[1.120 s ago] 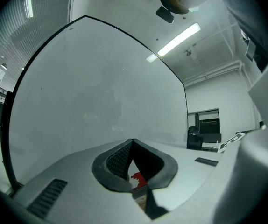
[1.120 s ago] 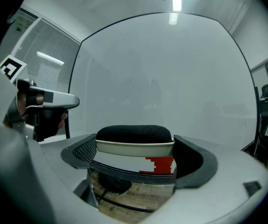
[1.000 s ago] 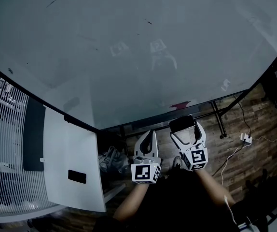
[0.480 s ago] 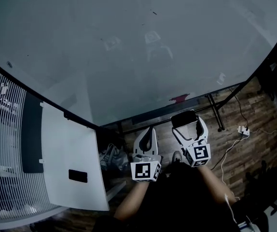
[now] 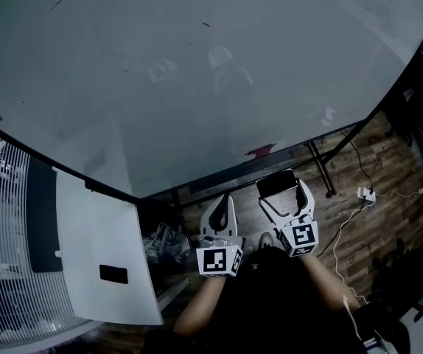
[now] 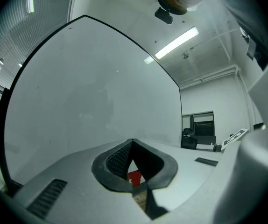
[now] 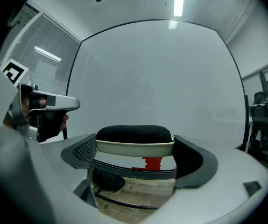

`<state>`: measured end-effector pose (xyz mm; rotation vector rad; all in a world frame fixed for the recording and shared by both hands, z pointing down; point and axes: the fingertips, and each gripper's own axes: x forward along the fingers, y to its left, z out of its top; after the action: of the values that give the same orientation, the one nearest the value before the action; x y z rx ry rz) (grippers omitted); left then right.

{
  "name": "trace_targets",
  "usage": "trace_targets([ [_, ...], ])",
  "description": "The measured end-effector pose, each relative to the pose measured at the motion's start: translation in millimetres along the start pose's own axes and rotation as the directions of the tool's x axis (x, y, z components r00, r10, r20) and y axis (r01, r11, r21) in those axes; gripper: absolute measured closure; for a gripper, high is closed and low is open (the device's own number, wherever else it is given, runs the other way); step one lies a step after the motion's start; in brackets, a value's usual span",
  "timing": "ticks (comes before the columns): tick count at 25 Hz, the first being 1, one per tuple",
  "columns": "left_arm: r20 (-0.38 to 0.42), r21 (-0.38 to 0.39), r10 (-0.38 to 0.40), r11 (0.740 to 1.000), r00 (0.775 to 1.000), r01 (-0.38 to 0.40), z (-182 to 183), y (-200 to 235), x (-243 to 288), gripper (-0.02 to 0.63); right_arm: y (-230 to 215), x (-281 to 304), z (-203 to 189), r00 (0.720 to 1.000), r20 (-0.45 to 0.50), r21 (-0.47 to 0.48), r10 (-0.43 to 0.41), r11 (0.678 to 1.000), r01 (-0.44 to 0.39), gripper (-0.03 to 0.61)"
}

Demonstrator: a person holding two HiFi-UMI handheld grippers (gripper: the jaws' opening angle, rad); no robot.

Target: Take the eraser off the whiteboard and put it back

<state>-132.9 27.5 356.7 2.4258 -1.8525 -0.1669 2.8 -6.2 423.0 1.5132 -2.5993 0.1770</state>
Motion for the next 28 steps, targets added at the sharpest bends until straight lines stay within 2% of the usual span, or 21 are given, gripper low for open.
trace_targets([
  [11,-0.014,0.022,-0.02,1.0,1.0,0.02,-7,-42,37,0.614,-40,-3,-2,1.0,0.004,0.028,0.012,1.0,-0.013,0.058],
  [28,-0.052,0.023,0.006,1.0,0.999,-0.005,-21,-73,61,0.612,-73,-3,-12,0.999,0.017,0.065,0.051,0.997,-0.052,0.058],
])
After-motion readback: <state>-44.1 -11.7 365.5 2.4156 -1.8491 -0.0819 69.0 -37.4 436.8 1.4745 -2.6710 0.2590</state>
